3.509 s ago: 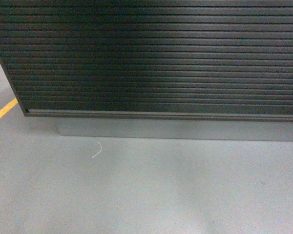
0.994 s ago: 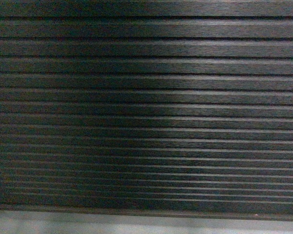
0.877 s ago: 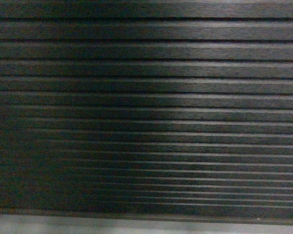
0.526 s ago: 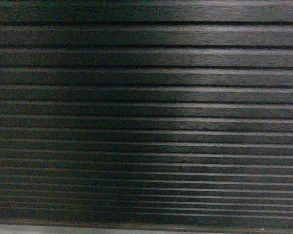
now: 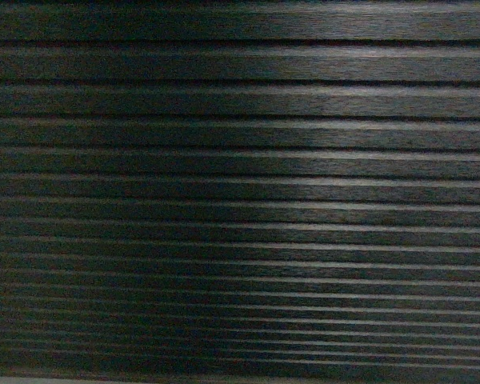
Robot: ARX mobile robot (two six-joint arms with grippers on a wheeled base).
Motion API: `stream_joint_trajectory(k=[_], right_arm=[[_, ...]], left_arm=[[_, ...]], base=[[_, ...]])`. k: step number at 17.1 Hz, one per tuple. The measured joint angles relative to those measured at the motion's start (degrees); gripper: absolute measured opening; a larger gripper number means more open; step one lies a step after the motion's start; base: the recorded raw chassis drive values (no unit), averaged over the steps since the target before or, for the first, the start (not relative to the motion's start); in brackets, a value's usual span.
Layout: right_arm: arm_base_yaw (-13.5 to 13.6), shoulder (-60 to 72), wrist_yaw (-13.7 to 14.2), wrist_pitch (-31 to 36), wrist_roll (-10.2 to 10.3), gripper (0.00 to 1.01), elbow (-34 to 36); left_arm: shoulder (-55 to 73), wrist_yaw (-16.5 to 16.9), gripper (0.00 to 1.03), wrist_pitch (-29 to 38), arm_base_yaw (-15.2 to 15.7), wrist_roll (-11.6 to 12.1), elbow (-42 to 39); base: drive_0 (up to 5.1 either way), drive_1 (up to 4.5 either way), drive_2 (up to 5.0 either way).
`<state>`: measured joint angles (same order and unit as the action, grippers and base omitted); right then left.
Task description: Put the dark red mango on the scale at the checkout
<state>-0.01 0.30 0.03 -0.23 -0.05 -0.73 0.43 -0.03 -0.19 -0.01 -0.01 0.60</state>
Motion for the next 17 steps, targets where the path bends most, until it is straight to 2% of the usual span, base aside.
stream_joint_trajectory(k=[5, 17], right_arm=[[0.00, 0.00, 0.00, -0.02, 0.00, 0.98, 0.00], [0.00, 0.00, 0.00, -0.02, 0.00, 0.98, 0.00]], left_arm=[[0.00, 0.00, 0.98, -0.02, 0.00, 0.00, 0.00], [0.00, 0.00, 0.98, -0.02, 0.00, 0.00, 0.00]], base=[[0.1, 1.26, -1.1], [0.0, 0.00, 0.0]])
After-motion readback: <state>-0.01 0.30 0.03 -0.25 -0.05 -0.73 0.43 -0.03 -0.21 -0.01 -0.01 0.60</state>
